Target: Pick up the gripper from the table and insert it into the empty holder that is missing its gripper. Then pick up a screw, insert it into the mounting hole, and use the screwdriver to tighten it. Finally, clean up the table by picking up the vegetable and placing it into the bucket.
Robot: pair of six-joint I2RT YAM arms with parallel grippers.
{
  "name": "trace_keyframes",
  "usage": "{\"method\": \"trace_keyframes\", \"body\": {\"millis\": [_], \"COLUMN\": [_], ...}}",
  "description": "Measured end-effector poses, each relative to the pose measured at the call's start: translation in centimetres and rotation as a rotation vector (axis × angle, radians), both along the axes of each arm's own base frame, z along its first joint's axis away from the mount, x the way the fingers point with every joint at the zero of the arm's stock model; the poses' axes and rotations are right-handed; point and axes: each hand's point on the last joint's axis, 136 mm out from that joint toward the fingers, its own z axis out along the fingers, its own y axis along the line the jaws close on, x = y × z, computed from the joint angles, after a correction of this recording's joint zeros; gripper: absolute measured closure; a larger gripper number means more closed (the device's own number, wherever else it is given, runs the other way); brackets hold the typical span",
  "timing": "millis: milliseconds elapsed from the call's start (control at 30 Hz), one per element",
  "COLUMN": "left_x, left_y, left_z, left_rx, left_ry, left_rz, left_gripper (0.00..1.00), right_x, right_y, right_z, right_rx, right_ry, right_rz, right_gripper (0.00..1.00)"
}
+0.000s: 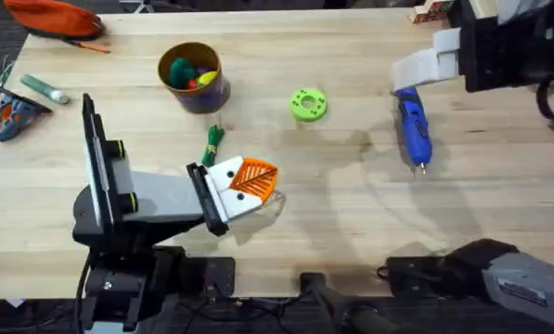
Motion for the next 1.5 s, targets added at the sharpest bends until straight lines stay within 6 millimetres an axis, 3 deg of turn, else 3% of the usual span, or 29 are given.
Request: {"method": "trace_keyframes", "body": {"millis": [400,733,1000,1167,1500], "left_x": [0.0,0.0,0.0,0.0,0.0], "left_y": [0.0,0.0,0.0,0.0,0.0], "left_z": [0.0,0.0,0.0,0.0,0.0], "left_rx": [0.000,0.000,0.000,0.000,0.000], "left_ry": [0.000,0.000,0.000,0.000,0.000], "left_rz": [0.000,0.000,0.000,0.000,0.000], "left_gripper": [0.985,0.985,0.985,0.985,0.985], "right_x": [0.0,0.1,2.3,3.5,6.3], "right_y": [0.0,-1.6,-4.4,-5.6,-5.4], "right_z": [0.0,-0.5,-3.5,-6.6,-12.2], "right_rx": [-0.001,-0.042,-0.078,-0.106,-0.127], "right_ry": [0.000,0.023,0.134,0.247,0.384], "right_rz": [-0.001,-0.052,-0.138,-0.151,-0.100], "right_gripper": [0.007,0.007,0.007,0.007,0.008]}}
